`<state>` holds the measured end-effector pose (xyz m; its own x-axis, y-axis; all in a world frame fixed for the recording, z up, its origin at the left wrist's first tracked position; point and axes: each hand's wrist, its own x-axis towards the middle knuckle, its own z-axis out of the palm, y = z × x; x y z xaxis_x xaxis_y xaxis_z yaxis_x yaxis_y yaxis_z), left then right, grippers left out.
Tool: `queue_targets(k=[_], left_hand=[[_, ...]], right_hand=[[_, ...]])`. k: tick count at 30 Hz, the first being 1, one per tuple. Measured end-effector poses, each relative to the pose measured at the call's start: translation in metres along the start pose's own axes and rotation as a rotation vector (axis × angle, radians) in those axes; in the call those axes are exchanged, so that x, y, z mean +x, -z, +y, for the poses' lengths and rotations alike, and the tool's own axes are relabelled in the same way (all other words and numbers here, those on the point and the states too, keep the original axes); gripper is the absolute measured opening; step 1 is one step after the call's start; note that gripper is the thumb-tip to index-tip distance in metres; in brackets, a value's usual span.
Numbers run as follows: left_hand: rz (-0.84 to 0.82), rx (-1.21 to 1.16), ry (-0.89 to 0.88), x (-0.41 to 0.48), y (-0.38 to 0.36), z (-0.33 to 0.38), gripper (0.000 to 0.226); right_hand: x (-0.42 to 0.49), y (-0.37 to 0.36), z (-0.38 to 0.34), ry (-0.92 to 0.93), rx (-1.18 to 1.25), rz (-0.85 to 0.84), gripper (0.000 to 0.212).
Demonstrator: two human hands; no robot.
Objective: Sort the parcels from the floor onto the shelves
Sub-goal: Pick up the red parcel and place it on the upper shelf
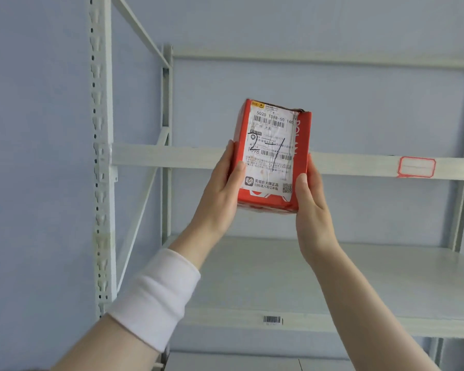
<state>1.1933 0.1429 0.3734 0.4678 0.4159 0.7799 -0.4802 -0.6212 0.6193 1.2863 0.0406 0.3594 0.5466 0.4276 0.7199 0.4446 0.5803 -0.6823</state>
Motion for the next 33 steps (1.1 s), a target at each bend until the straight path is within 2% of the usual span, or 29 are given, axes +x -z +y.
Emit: queue_targets(k=[10,14,17,23,29,30,33], left_hand=[[-0.037,0.063,-0.118,0.149,0.049,-0.043,0.053],[-0.072,0.131,-0.116,0.189,0.072,-0.052,0.042],[-0.075,0.124,-0.050,0.215,0.098,-0.066,0.051],[-0.109,0.177,0.107,0.251,0.146,-0.084,0.075],[-0.275,0.259,0.190,0.276,0.183,-0.100,0.080],[-0.298,0.264,0.195,0.278,0.188,-0.103,0.078],[-0.363,0.311,0.223,0.282,0.200,-0.110,0.061]], right_hand=[[0.160,-0.042,0.040,0.204,-0.102,-0.122,0.051],[0.211,-0.054,0.052,0.178,-0.164,-0.210,0.052],[0.240,-0.069,0.061,0.207,-0.274,-0.248,0.049],[0.274,-0.104,0.071,0.080,-0.271,-0.305,0.063],[0.289,-0.125,0.076,-0.011,-0.421,-0.307,0.083],[0.291,-0.129,0.077,-0.042,-0.429,-0.320,0.082],[0.293,-0.139,0.079,-0.101,-0.505,-0.404,0.059]])
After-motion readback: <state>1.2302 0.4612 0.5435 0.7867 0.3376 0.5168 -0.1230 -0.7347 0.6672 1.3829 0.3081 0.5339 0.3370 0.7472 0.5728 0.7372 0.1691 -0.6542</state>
